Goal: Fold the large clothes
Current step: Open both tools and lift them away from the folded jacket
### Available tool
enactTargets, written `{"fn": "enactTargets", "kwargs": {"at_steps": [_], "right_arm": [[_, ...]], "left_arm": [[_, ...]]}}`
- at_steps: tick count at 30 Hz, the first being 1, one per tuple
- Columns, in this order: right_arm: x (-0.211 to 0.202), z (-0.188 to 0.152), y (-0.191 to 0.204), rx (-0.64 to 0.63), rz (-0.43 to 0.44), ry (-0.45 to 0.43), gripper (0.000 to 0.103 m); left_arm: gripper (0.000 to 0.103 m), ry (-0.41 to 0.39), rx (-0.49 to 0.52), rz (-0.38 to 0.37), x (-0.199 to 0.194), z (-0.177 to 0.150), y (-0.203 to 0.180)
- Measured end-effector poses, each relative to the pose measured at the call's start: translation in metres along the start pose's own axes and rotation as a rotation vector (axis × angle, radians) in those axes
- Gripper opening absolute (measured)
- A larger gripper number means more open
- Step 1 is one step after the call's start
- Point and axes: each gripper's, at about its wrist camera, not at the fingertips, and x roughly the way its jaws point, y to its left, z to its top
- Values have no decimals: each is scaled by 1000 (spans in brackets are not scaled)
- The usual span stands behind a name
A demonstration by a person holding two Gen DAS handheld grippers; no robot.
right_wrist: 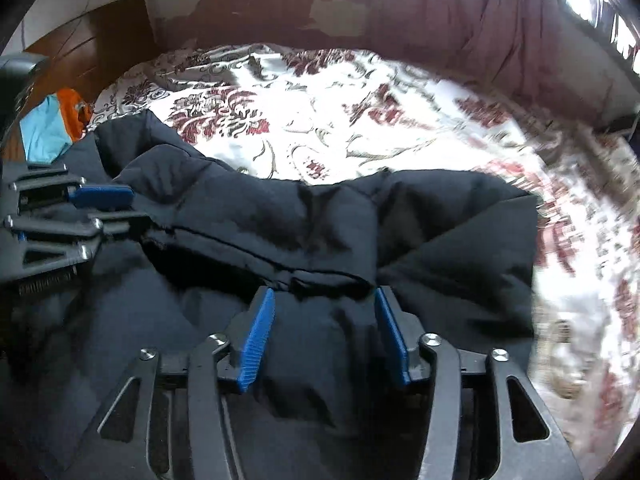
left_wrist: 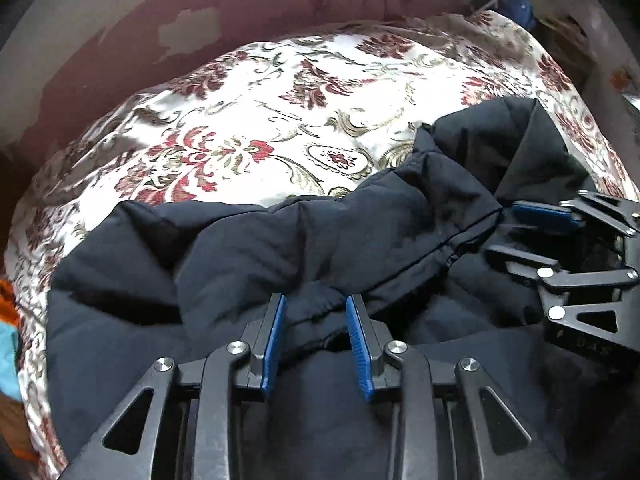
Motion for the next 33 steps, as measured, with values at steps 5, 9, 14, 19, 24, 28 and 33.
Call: {"fn": "enactTargets", "kwargs": {"at_steps": [5,9,14,19,24,28,33], "right_arm": [[-55,-1,-17,48,-40,-70,78],[-91,-3,-19,73,-58,-100,85],[-142,-15,-17,66,-75,-159,94],[-194,-31,-9,82,-57,-216,97],[-243,-51,1,56,-86,-278,97],[-280,-67,8,71,-62,-306,97],[-318,-89,18,79,-35,-347,97]], "left_arm": [[45,-24,-45,-10,-32,1,2],[86,-89,-78,6,-71,-1,1],[95,-112,-144,-34,-113,-9,-1],[103,-217,-146,-1,-170,-29,-12],[103,-298,-180,19,-226,-57,-16],[103,-300,-225,72,-255,-83,-15],[103,-374,-275,83,-297,-122,-16]]}}
